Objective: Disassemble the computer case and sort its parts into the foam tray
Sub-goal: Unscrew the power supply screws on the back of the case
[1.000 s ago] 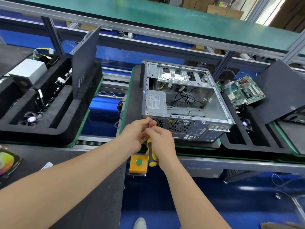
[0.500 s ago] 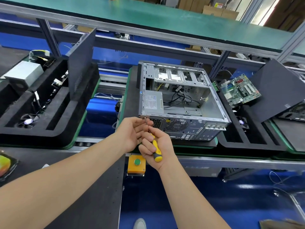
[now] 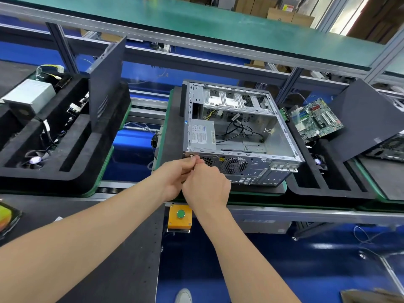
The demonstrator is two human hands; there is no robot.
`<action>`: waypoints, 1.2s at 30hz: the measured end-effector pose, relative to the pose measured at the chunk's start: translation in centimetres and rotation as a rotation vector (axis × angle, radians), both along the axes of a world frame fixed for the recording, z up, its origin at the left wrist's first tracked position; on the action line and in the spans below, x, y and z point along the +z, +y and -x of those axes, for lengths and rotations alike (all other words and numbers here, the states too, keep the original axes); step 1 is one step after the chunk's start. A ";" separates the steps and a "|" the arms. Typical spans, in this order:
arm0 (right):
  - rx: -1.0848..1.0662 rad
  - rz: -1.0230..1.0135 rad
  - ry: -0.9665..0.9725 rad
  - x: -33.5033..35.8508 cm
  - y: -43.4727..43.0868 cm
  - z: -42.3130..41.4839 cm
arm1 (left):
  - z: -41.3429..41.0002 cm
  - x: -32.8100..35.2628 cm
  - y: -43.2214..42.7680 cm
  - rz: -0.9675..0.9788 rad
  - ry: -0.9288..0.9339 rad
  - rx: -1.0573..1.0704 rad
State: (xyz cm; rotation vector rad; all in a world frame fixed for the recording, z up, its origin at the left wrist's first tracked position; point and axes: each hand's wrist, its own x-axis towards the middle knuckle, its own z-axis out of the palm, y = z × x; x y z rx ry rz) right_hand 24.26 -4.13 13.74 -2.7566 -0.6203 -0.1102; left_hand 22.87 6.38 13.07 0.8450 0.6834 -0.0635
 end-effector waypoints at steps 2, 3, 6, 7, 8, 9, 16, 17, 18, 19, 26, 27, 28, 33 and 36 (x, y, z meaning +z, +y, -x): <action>0.002 -0.061 0.044 -0.2 -0.1 -0.5 | -0.1 -0.1 0.0 -0.014 -0.008 0.033; 0.017 -0.127 0.102 -0.4 -0.4 -0.8 | -0.2 0.0 0.0 -0.025 -0.009 0.042; 0.036 -0.458 0.433 -0.7 -1.5 -1.4 | -0.4 0.2 0.1 -0.061 -0.009 0.027; 0.007 -0.601 0.604 -0.8 -1.8 -1.4 | -0.5 0.3 0.1 -0.060 -0.007 0.024; -0.041 -0.763 0.811 -0.8 -1.9 -1.4 | -0.6 0.3 0.1 -0.049 -0.004 0.027; -0.096 -0.925 1.029 -0.9 -2.0 -1.3 | -0.6 0.2 0.2 -0.037 -0.004 0.029; -0.141 -1.729 1.964 -1.8 -2.6 -0.4 | -0.5 0.1 0.2 0.066 -0.038 0.017; -0.137 -1.768 1.978 -1.8 -2.5 -0.4 | -0.5 0.0 0.3 0.062 -0.042 0.009; -0.137 -1.769 1.962 -1.7 -2.4 -0.5 | -0.3 0.0 0.5 0.051 -0.047 -0.012; -0.135 -1.749 1.931 -1.7 -2.2 -0.5 | -0.1 0.0 0.7 0.037 -0.052 -0.048; -0.093 -1.369 1.538 -1.6 -2.0 -1.0 | 0.6 -0.1 2.5 -0.018 -0.026 -0.161; -0.089 -1.295 1.455 -1.5 -2.0 -1.0 | 0.6 -0.1 2.5 -0.023 -0.023 -0.162; -0.075 -1.219 1.361 -1.5 -1.9 -1.0 | 0.6 -0.1 2.5 -0.020 -0.020 -0.161; 0.013 -0.842 0.984 -0.1 -2.2 -0.9 | 0.3 -0.2 2.2 0.002 -0.006 -0.128; 0.022 -0.578 0.706 0.4 -2.2 -1.0 | 0.1 -0.5 1.9 0.025 -0.006 -0.095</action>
